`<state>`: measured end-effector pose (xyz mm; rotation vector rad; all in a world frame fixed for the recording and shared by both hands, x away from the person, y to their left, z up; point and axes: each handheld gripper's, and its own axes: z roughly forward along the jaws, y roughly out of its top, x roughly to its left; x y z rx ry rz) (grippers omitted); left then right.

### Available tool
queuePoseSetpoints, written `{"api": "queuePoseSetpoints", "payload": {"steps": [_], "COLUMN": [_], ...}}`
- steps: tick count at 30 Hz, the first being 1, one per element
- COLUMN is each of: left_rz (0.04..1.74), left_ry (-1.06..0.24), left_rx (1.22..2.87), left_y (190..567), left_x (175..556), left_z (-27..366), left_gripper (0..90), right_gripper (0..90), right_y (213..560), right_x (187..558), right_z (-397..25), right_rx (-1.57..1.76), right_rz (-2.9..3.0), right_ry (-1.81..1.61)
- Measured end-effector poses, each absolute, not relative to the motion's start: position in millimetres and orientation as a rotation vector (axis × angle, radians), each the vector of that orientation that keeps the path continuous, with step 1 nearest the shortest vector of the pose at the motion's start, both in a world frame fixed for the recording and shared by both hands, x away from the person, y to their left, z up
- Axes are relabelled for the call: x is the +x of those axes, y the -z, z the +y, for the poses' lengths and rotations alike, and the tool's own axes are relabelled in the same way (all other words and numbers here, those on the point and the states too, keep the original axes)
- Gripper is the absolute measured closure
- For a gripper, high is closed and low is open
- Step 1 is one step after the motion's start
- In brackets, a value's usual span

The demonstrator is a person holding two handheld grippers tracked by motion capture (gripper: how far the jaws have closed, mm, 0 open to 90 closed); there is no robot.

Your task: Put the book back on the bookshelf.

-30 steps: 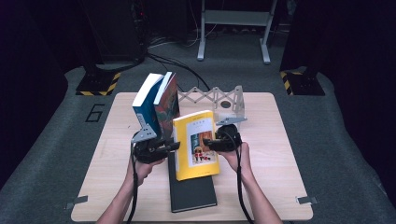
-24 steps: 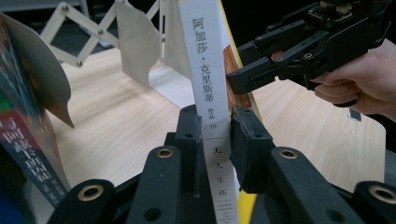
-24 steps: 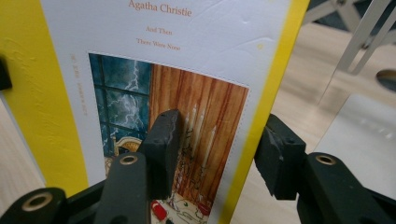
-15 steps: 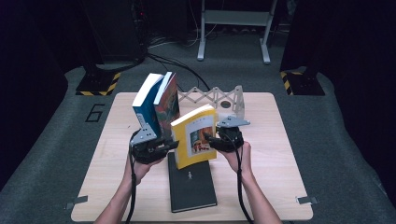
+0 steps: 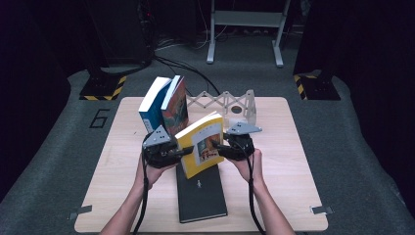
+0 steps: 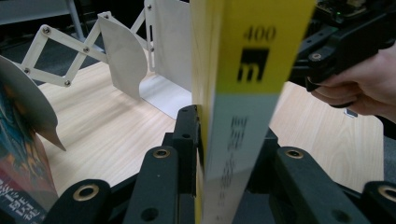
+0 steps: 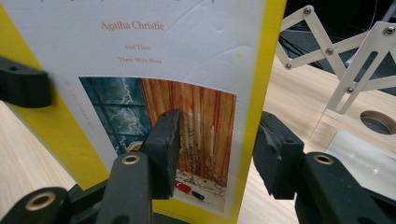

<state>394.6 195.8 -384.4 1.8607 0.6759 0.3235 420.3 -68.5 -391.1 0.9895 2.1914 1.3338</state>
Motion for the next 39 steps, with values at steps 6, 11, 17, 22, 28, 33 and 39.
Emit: {"api": "queuePoseSetpoints", "payload": {"steps": [6,11,17,22,28,33,39], "left_rz": [0.683,0.697,0.733,0.744,0.766,0.779,0.798], "left_ry": [-0.372,-0.385,-0.395,-0.450,-0.492,-0.532,-0.556], "left_rx": [1.890,1.866,1.821,1.818,1.798,1.783,1.772], "left_y": [381,382,385,381,379,377,374], "left_x": [399,399,400,403,410,417,424], "left_z": [185,185,187,185,185,185,182], "left_gripper": [72.7,75.2,75.8,75.9,75.9,75.9,75.9], "right_gripper": [51.9,49.5,35.8,24.6,13.7,8.0,5.2], "right_y": [392,394,408,433,470,492,506], "right_x": [421,423,428,432,435,440,442], "right_z": [-68,-71,-90,-111,-133,-147,-161], "right_rx": [0.991,1.014,1.108,1.222,1.346,1.420,1.482], "right_rz": [2.187,2.198,2.187,2.185,2.171,2.166,2.097], "right_ry": [-1.343,-1.365,-1.327,-1.224,-1.094,-0.998,-0.956]}}
